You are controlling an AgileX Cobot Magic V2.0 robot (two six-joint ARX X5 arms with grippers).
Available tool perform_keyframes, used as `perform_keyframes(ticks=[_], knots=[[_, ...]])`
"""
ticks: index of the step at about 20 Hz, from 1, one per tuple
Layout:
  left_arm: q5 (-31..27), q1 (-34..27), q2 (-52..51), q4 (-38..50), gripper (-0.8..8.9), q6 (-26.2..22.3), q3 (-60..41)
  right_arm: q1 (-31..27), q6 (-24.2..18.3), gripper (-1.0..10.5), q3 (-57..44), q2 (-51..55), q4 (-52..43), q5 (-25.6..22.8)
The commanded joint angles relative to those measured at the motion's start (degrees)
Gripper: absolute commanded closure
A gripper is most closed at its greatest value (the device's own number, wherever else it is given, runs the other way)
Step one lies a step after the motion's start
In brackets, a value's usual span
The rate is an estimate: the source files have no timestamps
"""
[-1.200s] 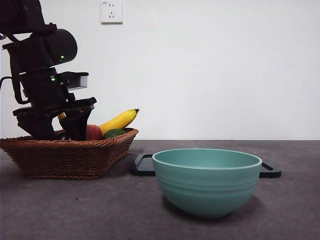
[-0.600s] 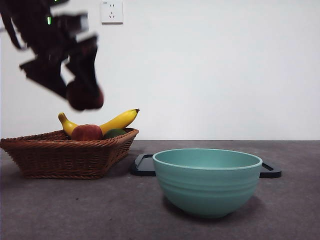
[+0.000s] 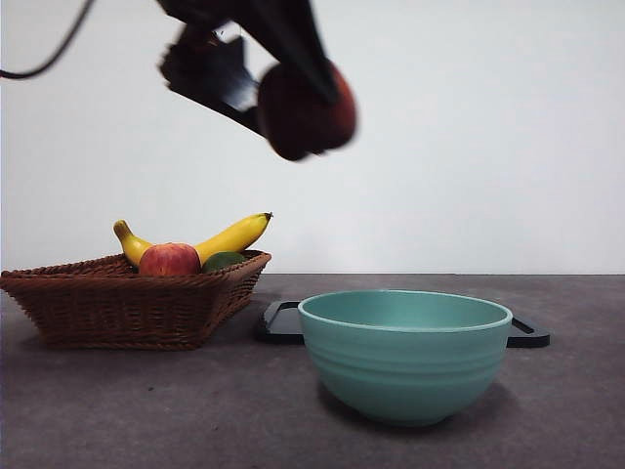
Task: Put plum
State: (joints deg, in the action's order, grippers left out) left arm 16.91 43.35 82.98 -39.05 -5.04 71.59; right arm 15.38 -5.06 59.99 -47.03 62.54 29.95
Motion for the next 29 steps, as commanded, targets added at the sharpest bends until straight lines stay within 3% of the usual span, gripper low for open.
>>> perform_keyframes(ticks=[1,14,20,24,29], knots=[[0.04,2.75,3.56,0.79,5.43,-0.33,1.14,0.24,0.55,5.4,1.09,-0.46,-0.42,0.0],[-5.42,9.6,20.65,5.84,5.43,-3.13,1.14,0.24,0.52,5.4,1.09,-0.46,-0.37,0.02],[-5.53,10.21,22.08,6.01,5.29,-3.5,1.14,0.24,0.5,5.4,1.09,-0.46,-0.37,0.02],[-5.53,10.38,22.08,6.01,4.01,-3.48,1.14,0.24,0.5,5.4,1.09,-0.46,-0.37,0.02],[-5.51,10.51,21.81,5.33,4.07,-3.04,2.34,0.24,0.5,5.4,1.09,-0.46,-0.37,0.02]])
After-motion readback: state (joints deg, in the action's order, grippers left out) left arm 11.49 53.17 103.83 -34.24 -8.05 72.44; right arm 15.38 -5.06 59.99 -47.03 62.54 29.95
